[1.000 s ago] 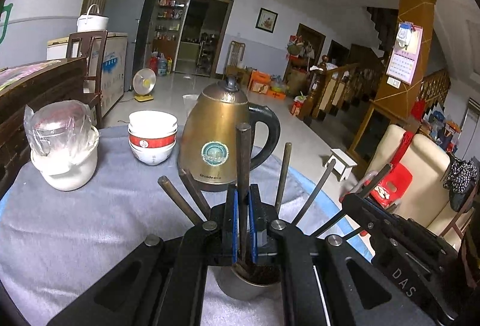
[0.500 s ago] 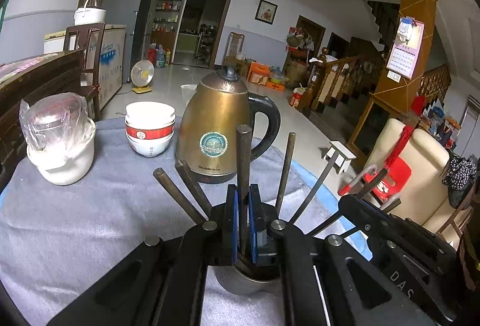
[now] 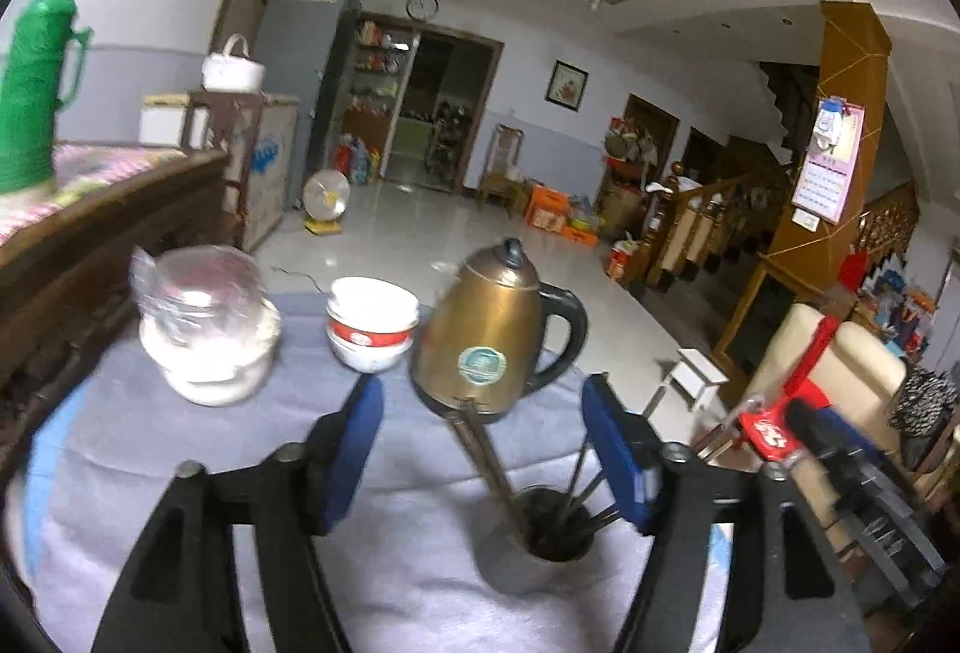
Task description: Organize utensils
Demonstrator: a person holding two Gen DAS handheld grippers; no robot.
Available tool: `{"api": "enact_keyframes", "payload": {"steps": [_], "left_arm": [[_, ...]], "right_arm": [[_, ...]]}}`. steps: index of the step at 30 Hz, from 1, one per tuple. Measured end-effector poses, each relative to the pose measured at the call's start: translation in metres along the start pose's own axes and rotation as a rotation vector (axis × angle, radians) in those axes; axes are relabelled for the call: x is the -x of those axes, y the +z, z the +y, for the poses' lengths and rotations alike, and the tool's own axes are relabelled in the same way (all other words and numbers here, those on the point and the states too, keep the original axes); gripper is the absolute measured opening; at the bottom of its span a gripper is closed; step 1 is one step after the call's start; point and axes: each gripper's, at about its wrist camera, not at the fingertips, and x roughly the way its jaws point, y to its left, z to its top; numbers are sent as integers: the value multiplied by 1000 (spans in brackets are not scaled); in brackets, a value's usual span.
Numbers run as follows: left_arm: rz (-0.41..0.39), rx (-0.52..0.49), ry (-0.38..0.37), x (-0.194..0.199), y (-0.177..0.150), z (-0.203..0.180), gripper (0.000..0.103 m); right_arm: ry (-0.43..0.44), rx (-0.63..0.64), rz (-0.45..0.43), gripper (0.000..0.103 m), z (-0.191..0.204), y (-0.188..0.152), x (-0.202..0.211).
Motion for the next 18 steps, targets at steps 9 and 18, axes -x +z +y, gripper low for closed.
{"api": "enact_keyframes", "payload": {"steps": [9, 18], "left_arm": [[84, -29, 84, 27, -34, 17, 83], [172, -88, 85, 38, -60, 8, 86]], "right_arm": [[26, 27, 1, 87, 14, -27, 70], [52, 120, 129, 95, 44, -70, 80]]}}
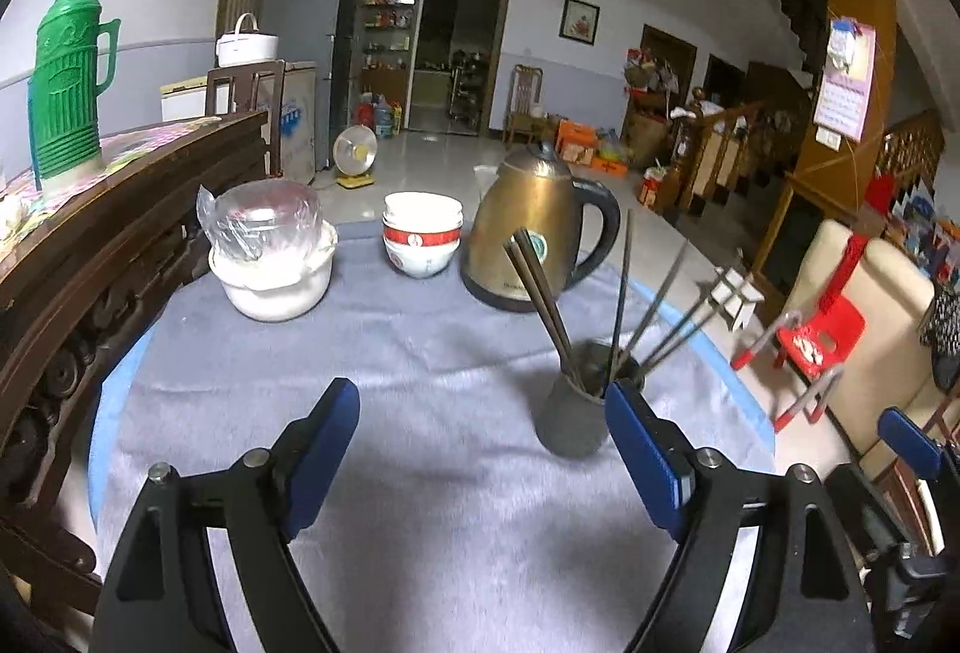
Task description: Organize utensils
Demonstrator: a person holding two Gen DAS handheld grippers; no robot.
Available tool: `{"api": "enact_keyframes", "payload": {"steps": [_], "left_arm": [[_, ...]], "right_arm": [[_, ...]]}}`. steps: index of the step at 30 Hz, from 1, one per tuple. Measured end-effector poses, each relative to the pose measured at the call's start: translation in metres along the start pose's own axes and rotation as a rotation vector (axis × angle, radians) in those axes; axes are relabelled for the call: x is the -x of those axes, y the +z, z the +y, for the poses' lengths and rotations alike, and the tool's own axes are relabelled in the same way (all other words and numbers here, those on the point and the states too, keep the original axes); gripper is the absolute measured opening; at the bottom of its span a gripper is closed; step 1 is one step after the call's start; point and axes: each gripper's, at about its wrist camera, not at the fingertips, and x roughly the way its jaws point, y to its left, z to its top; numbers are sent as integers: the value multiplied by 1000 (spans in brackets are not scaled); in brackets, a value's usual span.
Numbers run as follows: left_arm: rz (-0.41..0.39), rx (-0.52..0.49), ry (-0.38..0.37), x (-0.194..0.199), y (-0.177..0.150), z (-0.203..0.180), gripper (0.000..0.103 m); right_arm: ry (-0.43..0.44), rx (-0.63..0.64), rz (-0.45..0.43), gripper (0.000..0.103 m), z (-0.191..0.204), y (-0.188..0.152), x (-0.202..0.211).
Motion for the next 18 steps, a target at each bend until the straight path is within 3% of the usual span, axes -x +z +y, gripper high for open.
{"api": "enact_keyframes", "payload": {"steps": [8, 18], "left_arm": [[16, -9, 12, 4, -4, -2, 87], [-9, -36, 18, 7, -4, -8, 100]], "right_arm": [[-27, 4, 25, 100, -5, -5, -3], [-63, 2, 35, 100, -11, -3, -7]]}}
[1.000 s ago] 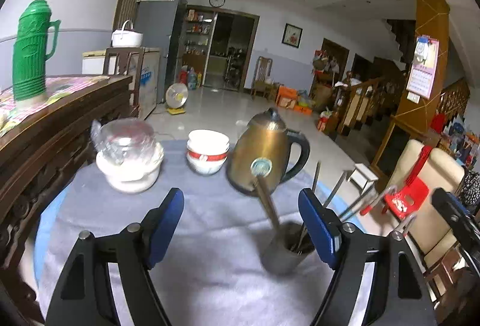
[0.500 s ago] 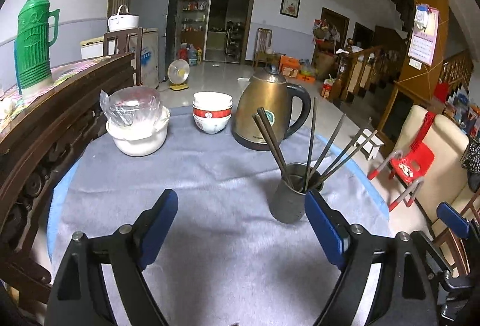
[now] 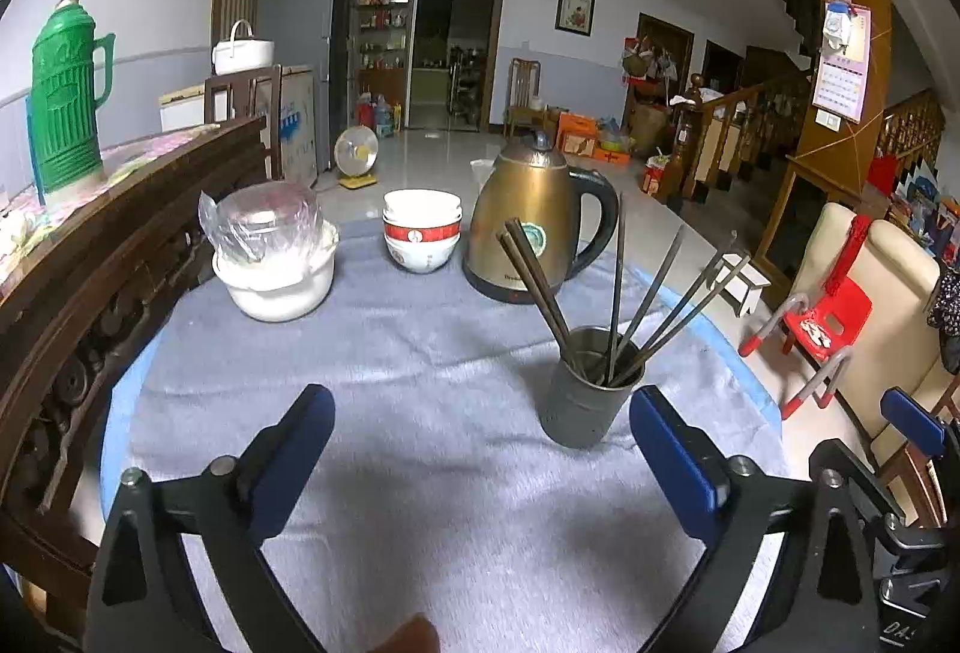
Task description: Organize utensils
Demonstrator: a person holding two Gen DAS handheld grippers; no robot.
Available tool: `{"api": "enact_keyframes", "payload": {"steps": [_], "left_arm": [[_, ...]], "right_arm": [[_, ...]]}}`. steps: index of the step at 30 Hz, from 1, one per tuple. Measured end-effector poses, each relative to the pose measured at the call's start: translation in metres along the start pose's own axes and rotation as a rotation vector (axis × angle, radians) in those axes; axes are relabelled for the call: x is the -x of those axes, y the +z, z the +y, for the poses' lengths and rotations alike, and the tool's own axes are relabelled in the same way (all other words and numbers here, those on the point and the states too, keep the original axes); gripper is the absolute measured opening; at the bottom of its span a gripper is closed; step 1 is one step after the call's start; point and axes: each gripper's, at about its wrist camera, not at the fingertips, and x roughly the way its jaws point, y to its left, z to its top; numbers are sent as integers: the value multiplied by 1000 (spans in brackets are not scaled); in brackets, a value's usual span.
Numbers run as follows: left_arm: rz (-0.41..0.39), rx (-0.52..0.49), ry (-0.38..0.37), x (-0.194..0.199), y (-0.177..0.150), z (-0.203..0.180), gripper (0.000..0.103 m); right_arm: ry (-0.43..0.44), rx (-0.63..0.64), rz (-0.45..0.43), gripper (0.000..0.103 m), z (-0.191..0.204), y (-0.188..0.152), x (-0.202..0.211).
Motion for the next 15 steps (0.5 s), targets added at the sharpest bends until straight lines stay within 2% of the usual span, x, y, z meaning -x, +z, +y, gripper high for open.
{"api": "enact_keyframes", "payload": {"steps": [15], "left_arm": [[-11, -15, -15, 5, 2, -8, 101]], "right_arm": [[-43, 18, 2, 101, -2, -1, 3]]}}
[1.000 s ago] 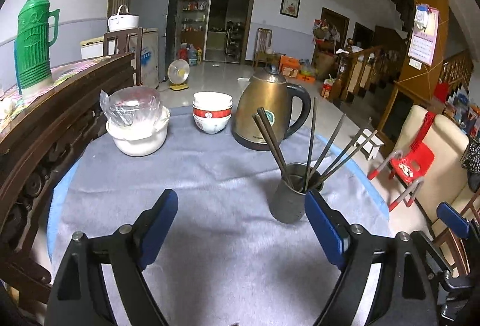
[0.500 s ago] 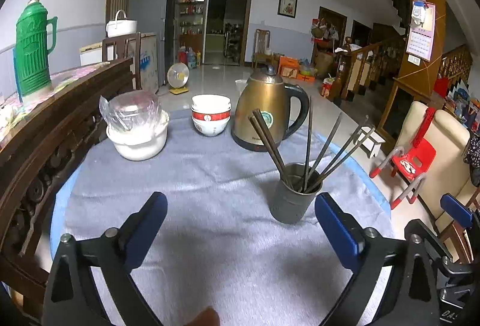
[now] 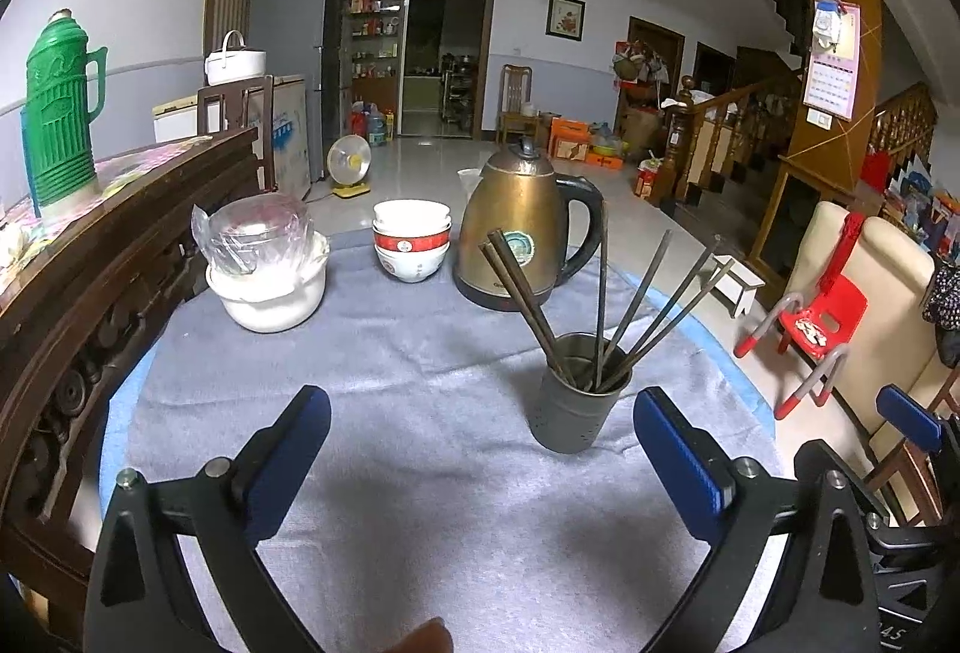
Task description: Organize utensils
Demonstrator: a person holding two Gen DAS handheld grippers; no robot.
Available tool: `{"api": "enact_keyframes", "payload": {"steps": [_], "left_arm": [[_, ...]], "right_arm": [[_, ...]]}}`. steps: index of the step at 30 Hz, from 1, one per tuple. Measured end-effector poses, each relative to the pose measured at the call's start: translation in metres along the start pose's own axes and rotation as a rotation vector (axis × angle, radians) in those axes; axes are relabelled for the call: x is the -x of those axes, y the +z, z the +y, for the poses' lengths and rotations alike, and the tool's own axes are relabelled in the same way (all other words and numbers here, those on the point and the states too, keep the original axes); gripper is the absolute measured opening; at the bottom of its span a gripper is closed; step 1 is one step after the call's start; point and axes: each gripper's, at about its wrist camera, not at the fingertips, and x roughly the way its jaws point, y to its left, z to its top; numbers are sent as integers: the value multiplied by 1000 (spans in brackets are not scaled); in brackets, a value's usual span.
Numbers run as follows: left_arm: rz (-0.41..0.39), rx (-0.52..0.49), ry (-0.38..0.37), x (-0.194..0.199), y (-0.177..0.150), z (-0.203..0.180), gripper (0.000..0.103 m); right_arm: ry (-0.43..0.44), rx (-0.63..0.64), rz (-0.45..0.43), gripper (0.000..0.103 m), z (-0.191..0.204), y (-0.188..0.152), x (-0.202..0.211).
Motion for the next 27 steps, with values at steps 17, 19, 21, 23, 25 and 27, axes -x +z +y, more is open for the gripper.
{"api": "enact_keyframes", "payload": {"steps": [17, 19, 21, 23, 25, 27], "left_arm": [[10, 1, -25, 3, 4, -4, 101], [8, 0, -25, 3, 4, -4, 101], [6, 1, -23, 3, 4, -4, 102], [8, 0, -21, 3, 5, -4, 102], [9, 0, -19, 3, 4, -4, 102], [10, 0, -18, 3, 4, -3, 102]], "right_arm": [[-40, 19, -22, 102, 1, 6, 5], [-42, 19, -24, 102, 1, 7, 5], [-45, 18, -29, 102, 1, 8, 6], [-46, 19, -33, 102, 2, 9, 7], [-48, 21, -34, 103, 2, 9, 7], [-47, 22, -33, 103, 3, 9, 8]]}}
